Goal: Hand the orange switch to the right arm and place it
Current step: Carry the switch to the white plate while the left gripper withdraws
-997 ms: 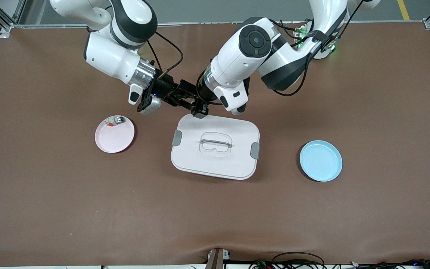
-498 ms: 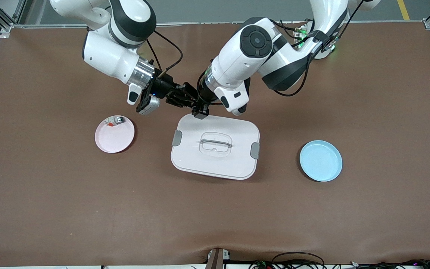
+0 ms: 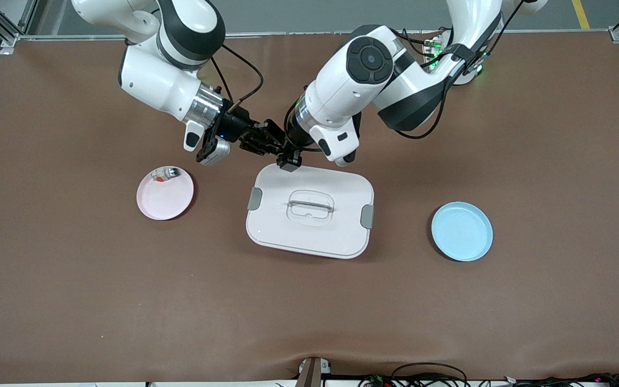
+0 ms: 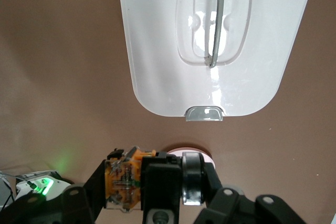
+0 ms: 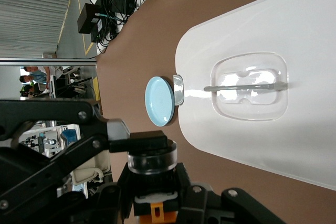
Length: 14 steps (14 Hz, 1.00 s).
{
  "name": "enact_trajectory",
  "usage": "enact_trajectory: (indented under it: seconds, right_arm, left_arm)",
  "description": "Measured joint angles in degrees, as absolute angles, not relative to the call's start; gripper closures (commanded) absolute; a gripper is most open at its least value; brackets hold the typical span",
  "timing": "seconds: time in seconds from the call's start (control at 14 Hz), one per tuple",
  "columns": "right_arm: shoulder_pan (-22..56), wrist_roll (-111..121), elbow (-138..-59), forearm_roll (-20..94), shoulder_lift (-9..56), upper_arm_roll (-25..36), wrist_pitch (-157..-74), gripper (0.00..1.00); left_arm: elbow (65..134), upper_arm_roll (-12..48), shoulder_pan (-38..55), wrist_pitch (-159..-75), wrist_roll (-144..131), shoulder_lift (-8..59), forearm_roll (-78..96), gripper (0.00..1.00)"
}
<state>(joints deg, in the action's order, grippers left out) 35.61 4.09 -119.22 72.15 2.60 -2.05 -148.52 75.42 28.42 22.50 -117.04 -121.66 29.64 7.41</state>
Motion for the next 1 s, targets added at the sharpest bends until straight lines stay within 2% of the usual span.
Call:
enact_trajectory:
  seconds: [0.36, 0.64, 1.0]
  right_arm:
    - [35.8, 5.9, -119.0, 68.4, 3.2, -2.0, -148.5, 1.00]
    - [35.3, 6.6, -118.9, 49.9, 3.8, -1.4, -147.5, 1.00]
    - [30.5, 15.0, -118.1, 30.0, 4.0, -0.9, -134.5, 1.00]
  left_arm:
    - [75.0, 28.1, 22.4, -115.3, -117.7, 29.6, 4.6, 0.00]
    - [72.9, 27.4, 20.2, -110.5, -110.1, 29.0, 4.4, 0.00]
    - [72.2, 27.2, 14.1, -104.1, -93.9, 24.8, 1.2, 0.00]
